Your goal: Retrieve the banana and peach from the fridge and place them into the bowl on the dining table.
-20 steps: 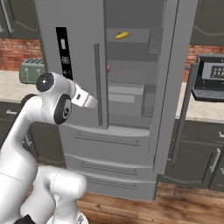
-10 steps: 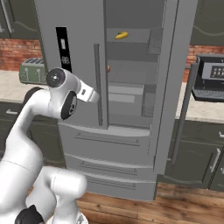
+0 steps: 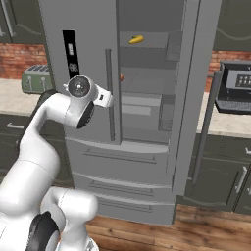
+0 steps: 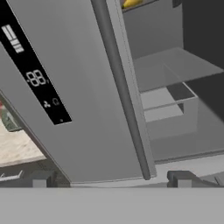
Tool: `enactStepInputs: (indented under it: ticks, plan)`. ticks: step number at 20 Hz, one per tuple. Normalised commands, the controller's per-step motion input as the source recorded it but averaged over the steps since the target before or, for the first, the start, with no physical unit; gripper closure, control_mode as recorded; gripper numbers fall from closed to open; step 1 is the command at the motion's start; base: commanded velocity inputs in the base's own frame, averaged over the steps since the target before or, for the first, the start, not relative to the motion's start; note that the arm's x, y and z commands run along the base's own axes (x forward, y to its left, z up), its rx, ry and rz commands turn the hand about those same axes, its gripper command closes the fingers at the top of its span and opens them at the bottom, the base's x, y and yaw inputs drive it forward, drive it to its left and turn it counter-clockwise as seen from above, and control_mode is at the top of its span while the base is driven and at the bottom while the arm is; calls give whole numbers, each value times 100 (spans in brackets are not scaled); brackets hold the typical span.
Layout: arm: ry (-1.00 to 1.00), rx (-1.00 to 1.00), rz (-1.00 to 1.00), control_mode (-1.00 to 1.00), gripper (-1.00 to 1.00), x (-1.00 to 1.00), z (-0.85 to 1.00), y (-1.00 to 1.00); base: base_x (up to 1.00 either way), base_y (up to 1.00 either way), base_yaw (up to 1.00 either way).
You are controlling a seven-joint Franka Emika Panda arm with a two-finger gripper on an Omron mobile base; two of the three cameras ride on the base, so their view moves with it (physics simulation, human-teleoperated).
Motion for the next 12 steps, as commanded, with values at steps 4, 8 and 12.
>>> enactStepInputs:
  ticks: [4, 8, 12]
  plan:
    - [-1, -3, 3, -100, -100, 39, 0, 28, 0, 0, 0]
    - [0, 0, -7, -100, -100, 52, 0, 4, 0, 0, 0]
    - [0, 0, -12, -100, -100, 55, 0, 0, 0, 0, 0]
